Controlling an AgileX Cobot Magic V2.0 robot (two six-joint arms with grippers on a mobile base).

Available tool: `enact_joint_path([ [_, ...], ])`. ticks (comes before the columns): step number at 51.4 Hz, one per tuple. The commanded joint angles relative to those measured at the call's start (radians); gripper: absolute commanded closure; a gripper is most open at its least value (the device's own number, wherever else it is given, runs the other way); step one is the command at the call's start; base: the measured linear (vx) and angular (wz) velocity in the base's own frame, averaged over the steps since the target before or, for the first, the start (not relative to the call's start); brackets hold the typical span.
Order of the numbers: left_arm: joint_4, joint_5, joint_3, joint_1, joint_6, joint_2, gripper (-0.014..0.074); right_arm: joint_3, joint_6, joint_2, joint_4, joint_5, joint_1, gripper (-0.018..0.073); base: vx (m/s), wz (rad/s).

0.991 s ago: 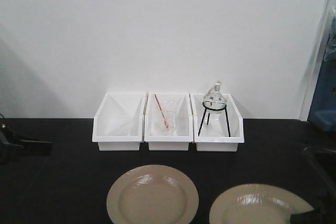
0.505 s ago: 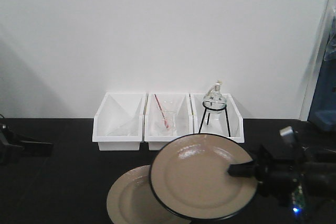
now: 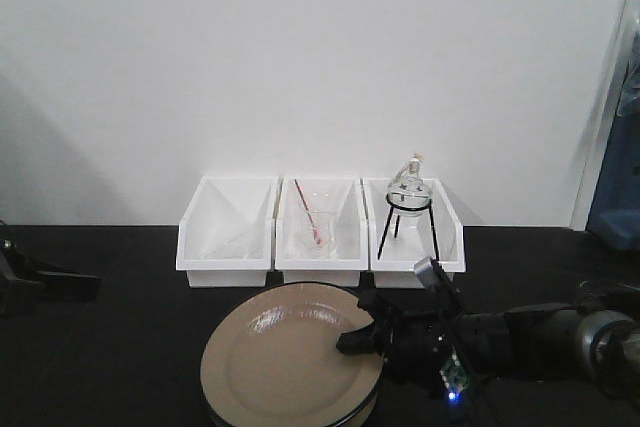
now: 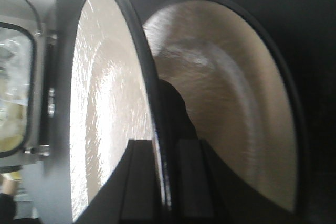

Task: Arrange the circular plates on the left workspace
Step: 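Carry the held plate over and lower it onto the first plate, then open the right gripper and withdraw it away from the stacked plates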

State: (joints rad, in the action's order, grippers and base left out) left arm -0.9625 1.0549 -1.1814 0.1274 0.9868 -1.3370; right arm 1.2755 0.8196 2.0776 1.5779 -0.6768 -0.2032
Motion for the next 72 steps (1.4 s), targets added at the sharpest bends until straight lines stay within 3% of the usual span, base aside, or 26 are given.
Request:
enact_joint_path([
  [1, -0.06, -0.02, -0.027, -0.002, -0.009, 0.029, 0.0405, 0.04, 0.042, -0.051, 0.073, -0.038, 0.002, 0.0549, 0.0, 0.0],
  [9, -0.06, -0.02, -0.027, -0.002, -0.013, 0.029, 0.0405, 0.039, 0.126, -0.049, 0.071, -0.039, 0.003, 0.045, 0.0, 0.0],
  [21, -0.06, -0.02, -0.027, -0.002, -0.013, 0.029, 0.0405, 0.039, 0.258, -0.049, 0.03, -0.006, 0.003, 0.0167, 0.0, 0.0],
  [26, -0.06, -0.019, -0.027, -0.002, -0.013, 0.029, 0.0405, 0.039, 0.35, -0.052, -0.013, 0.038, 0.004, 0.0096, 0.0, 0.0],
  [35, -0.06, -0.017, -0.027, -0.002, -0.014, 0.029, 0.0405, 0.039, 0.52, -0.091, -0.058, 0.126, 0.004, 0.0078, 0.0, 0.0],
  [52, -0.044, -0.027, -0.027, -0.002, -0.014, 0.029, 0.0405, 0.039, 0.58, -0.199, -0.123, 0.255, 0.004, 0.0079, 0.0, 0.0],
  [56, -0.007, -0.031, -0.027, -0.002, -0.033, 0.029, 0.0409, 0.038, 0.572, -0.238, -0.164, 0.274, 0.005, 0.0091, 0.0, 0.0],
  [62, 0.092, -0.047, -0.027, -0.002, -0.095, 0.029, 0.0458, 0.037, 0.527, -0.31, -0.244, 0.287, 0.006, 0.0179, 0.0, 0.0],
  [67, 0.173, -0.046, -0.027, -0.002, -0.157, 0.029, 0.0553, 0.037, 0.435, -0.377, -0.365, 0.291, 0.006, 0.0336, 0.0, 0.0],
  [72, 0.225, -0.046, -0.018, -0.002, -0.196, 0.033, 0.0605, 0.036, 0.234, -0.477, -0.559, 0.285, 0.006, 0.0572, 0.0, 0.0],
])
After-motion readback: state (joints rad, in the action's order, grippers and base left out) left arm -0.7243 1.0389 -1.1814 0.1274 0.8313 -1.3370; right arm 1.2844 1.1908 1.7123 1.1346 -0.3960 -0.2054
